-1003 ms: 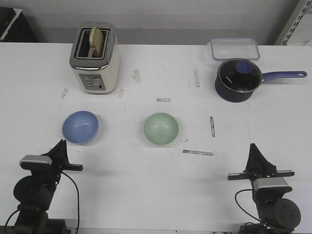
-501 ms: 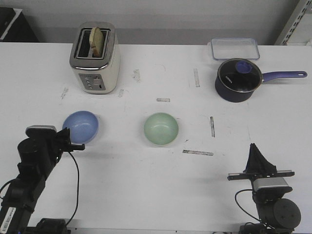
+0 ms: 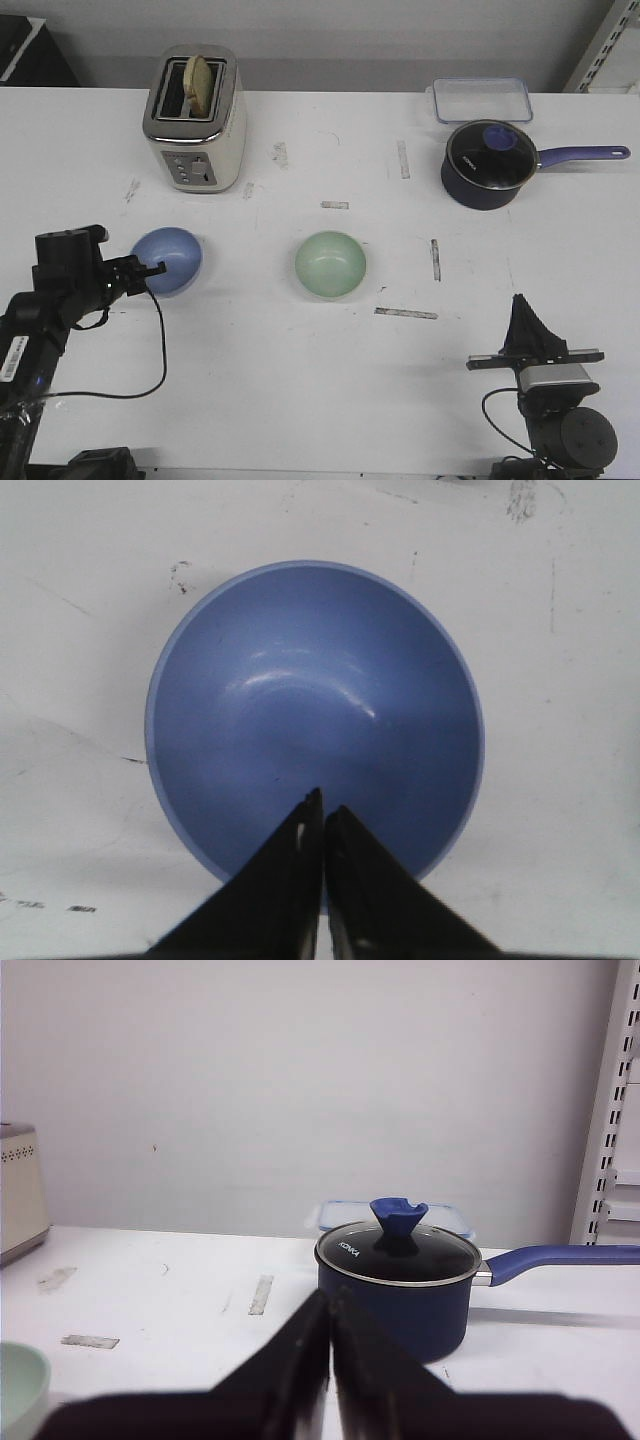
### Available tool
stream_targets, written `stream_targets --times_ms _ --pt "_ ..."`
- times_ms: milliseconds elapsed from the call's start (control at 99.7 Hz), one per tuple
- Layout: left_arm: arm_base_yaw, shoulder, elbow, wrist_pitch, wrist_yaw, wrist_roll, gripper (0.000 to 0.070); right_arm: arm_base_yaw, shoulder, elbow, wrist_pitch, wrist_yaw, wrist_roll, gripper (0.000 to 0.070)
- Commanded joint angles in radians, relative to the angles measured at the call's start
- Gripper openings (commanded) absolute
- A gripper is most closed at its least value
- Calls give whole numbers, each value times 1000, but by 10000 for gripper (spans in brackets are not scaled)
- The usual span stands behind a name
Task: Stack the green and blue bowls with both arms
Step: 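Reach the left gripper forward and grip the rim of the light blue bowl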
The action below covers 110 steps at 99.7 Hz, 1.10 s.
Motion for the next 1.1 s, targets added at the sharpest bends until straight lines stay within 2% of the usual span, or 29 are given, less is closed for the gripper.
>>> stream_targets --times_ms 0,100,251,331,562,782,963,1093 --pt "32 37 30 4 57 -25 85 1 -1 2 13 0 13 0" --pt "84 82 61 -4 62 -24 257 1 -1 2 13 0 13 0" --pt "134 148 114 -38 62 -16 394 1 -1 2 13 0 13 0" --pt "147 189 143 -63 62 -16 495 1 -1 2 13 0 13 0" --pt "156 344 225 -131 62 5 502 1 -1 2 13 0 13 0" --pt "151 462 249 -124 63 10 464 1 -1 2 13 0 13 0" --pt "142 512 249 -124 63 10 197 1 -1 2 13 0 13 0" --pt "137 521 249 -124 63 10 65 1 -1 2 13 0 13 0"
